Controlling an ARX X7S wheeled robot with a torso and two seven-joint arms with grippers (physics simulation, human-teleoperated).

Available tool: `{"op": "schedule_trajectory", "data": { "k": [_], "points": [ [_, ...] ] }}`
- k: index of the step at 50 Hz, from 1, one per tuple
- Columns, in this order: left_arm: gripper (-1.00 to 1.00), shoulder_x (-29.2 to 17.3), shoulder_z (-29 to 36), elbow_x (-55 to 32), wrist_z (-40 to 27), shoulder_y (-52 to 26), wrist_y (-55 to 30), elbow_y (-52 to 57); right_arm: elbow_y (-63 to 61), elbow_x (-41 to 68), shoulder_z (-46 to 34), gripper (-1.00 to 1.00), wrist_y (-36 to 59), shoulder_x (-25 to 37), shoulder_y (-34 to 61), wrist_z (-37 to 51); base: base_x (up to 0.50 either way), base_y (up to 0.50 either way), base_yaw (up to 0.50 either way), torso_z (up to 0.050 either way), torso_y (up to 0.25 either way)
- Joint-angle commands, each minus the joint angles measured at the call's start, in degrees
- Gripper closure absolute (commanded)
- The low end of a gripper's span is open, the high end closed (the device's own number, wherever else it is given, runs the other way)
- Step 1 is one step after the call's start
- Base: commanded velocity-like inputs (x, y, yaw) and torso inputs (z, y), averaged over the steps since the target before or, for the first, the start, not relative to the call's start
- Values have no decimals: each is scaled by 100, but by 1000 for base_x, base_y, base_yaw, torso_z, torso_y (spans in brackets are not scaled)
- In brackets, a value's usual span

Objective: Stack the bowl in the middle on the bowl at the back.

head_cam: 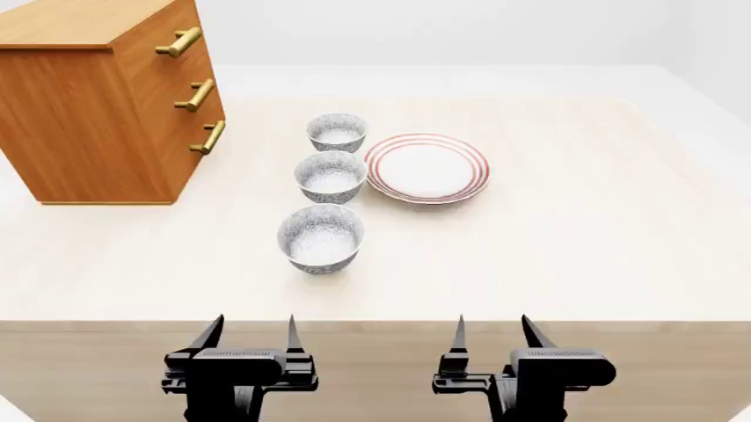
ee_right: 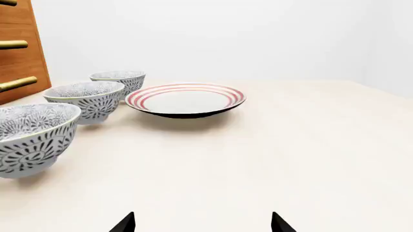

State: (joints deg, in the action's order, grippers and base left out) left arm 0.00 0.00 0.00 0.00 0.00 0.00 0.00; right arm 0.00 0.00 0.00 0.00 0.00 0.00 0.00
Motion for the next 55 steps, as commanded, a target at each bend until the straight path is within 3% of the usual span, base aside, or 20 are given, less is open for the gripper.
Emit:
{"op": "schedule_trajectory", "data": {
  "k": [1, 16, 37, 55],
  "points": [
    [-100, -93, 106, -82, -106, -6, 17, -6, 4, 63, -123, -100, -6, 88, 6, 127, 0, 0, 0, 0, 0],
    [-100, -389, 457, 46, -402, -42, 9, 148, -145, 275, -350, -100, 104, 319, 47, 415, 0, 0, 0, 0, 0],
    [-100, -960, 370, -617, 99, -977, -2850, 2414, -2327, 557, -456, -100, 2678, 834, 821, 582, 0, 0, 0, 0, 0],
    [-100, -1487, 216, -1204, 552, -2209, -4479, 2974, -3051, 1085, -285, -100, 4557, 1029, 1955, 485, 0, 0, 0, 0, 0]
  ]
}}
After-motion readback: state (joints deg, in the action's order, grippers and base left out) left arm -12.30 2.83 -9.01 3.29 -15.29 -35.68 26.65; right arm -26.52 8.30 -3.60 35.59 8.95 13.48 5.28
